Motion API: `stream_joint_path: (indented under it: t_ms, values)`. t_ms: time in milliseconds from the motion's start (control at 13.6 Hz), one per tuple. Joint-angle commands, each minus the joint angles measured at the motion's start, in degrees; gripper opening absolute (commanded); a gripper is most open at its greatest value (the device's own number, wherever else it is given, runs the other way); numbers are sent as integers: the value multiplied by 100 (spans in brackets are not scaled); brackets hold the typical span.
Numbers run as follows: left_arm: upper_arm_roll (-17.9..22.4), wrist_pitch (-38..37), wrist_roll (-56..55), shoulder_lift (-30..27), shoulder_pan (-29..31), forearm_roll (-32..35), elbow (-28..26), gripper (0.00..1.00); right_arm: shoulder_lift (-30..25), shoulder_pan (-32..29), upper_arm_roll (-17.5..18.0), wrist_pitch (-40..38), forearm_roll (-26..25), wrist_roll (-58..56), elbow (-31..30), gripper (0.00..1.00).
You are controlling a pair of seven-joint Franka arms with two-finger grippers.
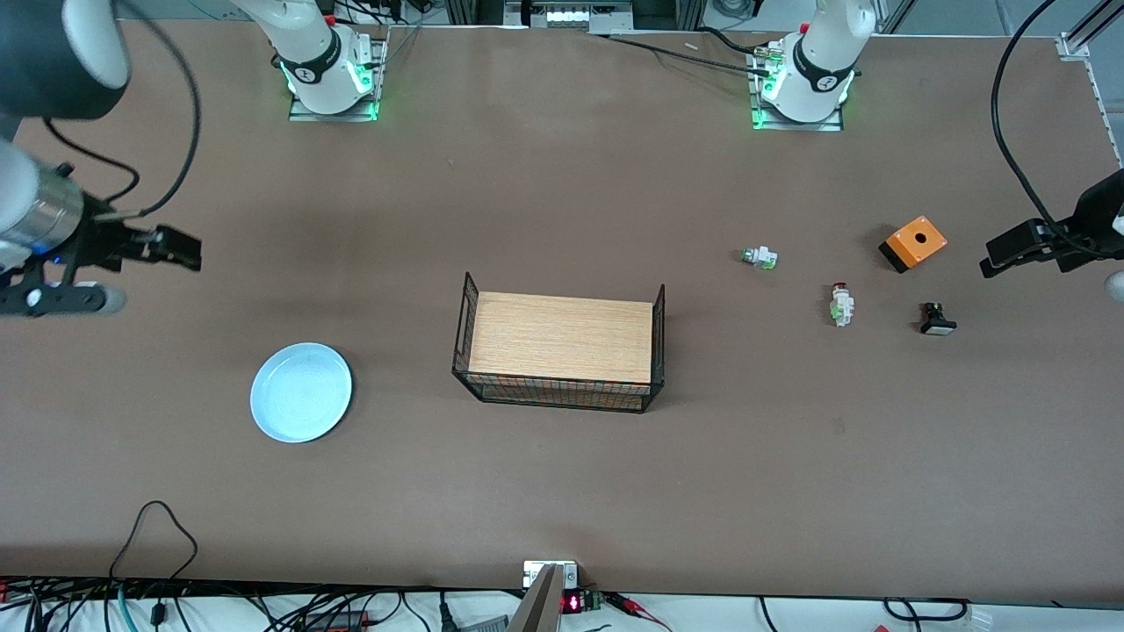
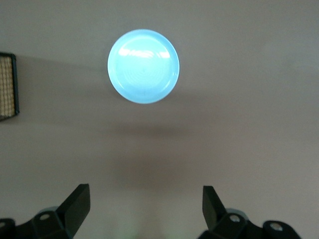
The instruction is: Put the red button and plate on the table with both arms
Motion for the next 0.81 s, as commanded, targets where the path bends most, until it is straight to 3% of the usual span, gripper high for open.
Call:
stream_joint_path:
  t_ms: [0, 516, 736]
  values:
    - [18, 28, 130, -58, 33, -94, -37, 100, -443, 83, -81, -226, -105, 93, -317, 100]
    - [-26, 1, 138, -67, 24, -24, -28, 100, -2385, -225, -134, 678, 379, 93, -2653, 100]
    - [-26, 10, 139, -67, 24, -24, -28, 100, -2668, -172, -117, 670, 414, 93, -2850, 100]
